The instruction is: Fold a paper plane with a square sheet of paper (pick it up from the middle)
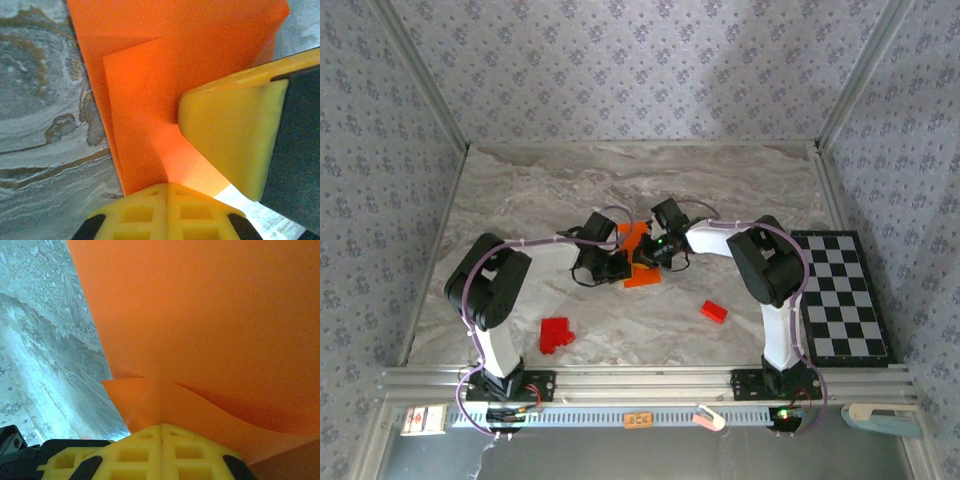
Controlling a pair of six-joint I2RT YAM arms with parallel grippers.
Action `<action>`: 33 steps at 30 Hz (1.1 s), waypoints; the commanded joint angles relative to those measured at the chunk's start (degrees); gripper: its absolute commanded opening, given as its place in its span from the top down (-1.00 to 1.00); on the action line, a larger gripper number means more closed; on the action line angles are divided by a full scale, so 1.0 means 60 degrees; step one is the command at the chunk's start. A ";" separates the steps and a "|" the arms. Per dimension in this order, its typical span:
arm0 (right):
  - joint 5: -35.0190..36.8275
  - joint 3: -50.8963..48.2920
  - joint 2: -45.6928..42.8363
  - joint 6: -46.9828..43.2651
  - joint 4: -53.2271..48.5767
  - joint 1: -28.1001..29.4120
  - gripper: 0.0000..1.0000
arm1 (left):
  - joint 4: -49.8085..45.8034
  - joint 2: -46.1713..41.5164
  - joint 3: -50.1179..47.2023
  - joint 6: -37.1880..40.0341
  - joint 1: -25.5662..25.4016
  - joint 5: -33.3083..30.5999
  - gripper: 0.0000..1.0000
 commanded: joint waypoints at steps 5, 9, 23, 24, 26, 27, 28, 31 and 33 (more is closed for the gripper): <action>0.0584 0.0008 0.0061 -0.0166 -0.0856 -0.0131 0.96 | -0.0682 0.0305 -0.0345 -0.0180 0.0110 -0.0514 1.00; 0.0565 0.0508 -0.0550 -0.0571 -0.0937 -0.0122 0.96 | -0.0658 0.0381 -0.0494 -0.0248 0.0138 -0.0471 1.00; 0.0523 -0.0272 -0.0646 -0.0265 -0.0876 0.0301 0.97 | -0.0326 0.0295 -0.0643 -0.0270 0.0152 -0.0295 1.00; 0.0514 -0.0311 -0.0587 -0.0260 -0.0871 0.0327 0.97 | -0.0336 0.0280 -0.0670 -0.0266 0.0149 -0.0295 1.00; 0.0453 -0.0361 -0.0475 -0.0228 -0.0812 0.0350 0.97 | -0.0312 0.0264 -0.0678 -0.0294 0.0158 -0.0310 1.00; 0.0449 -0.0370 -0.0414 -0.0229 -0.0802 0.0347 0.97 | -0.0317 0.0263 -0.0686 -0.0285 0.0165 -0.0310 1.00; 0.0457 -0.0363 -0.0355 -0.0231 -0.0799 0.0345 0.97 | -0.0322 0.0281 -0.0687 -0.0299 0.0161 -0.0322 1.00; 0.0586 -0.0327 -0.0205 -0.0338 -0.0876 0.0244 0.98 | -0.0398 0.0279 -0.0686 -0.0310 0.0164 -0.0329 1.00; 0.0742 -0.0281 -0.0118 -0.0461 -0.0934 0.0086 0.98 | -0.0568 0.0293 -0.0658 -0.0312 0.0175 -0.0393 1.00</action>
